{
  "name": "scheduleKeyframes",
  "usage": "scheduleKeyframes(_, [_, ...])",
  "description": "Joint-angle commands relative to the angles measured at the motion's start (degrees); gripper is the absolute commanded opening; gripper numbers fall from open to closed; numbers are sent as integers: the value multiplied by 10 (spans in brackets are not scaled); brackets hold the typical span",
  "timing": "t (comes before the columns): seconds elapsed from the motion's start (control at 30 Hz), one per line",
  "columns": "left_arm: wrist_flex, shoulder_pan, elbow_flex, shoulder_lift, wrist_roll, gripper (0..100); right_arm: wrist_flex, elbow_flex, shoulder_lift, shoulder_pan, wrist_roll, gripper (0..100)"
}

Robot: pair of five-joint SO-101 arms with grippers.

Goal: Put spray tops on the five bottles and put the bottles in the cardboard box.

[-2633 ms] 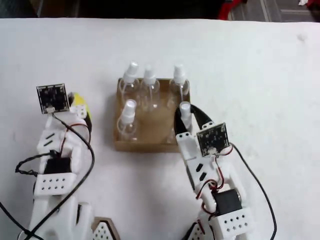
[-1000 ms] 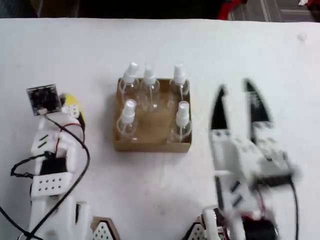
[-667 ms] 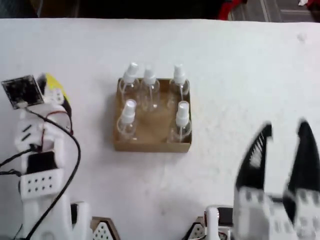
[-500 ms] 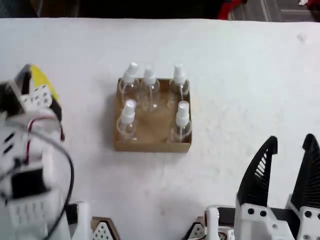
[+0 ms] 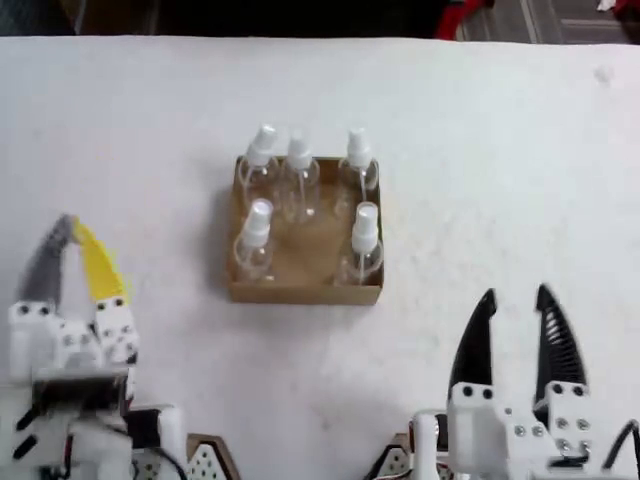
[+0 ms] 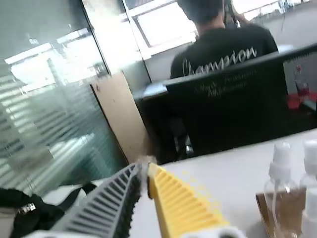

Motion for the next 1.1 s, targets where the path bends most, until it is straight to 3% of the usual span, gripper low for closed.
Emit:
scheduleKeyframes(0.0, [76,-26,62,3,-6,24,124,-8,-3,3,-4,133])
scheduleKeyframes(0.13, [197,-91,129,2,-5,24,159,-8,-4,5,-4,131])
scheduleKeyframes(0.23, [245,-127,209,2,-5,24,158,1,-4,5,-4,131])
scheduleKeyframes(0.33, [224,-140,283,2,-5,24,154,15,-3,4,-2,131])
scheduleKeyframes(0.43, [149,-129,324,2,6,24,126,34,-3,4,-1,131])
scheduleKeyframes(0.6, [87,-32,380,2,150,24,28,140,-3,3,-1,131])
scheduleKeyframes(0.73, [55,15,425,2,207,24,-22,297,-3,0,-4,133])
scheduleKeyframes(0.9, [60,12,423,2,220,24,-98,455,-2,0,-4,131])
scheduleKeyframes(1.07, [113,15,425,2,217,24,-94,648,-2,0,-4,132])
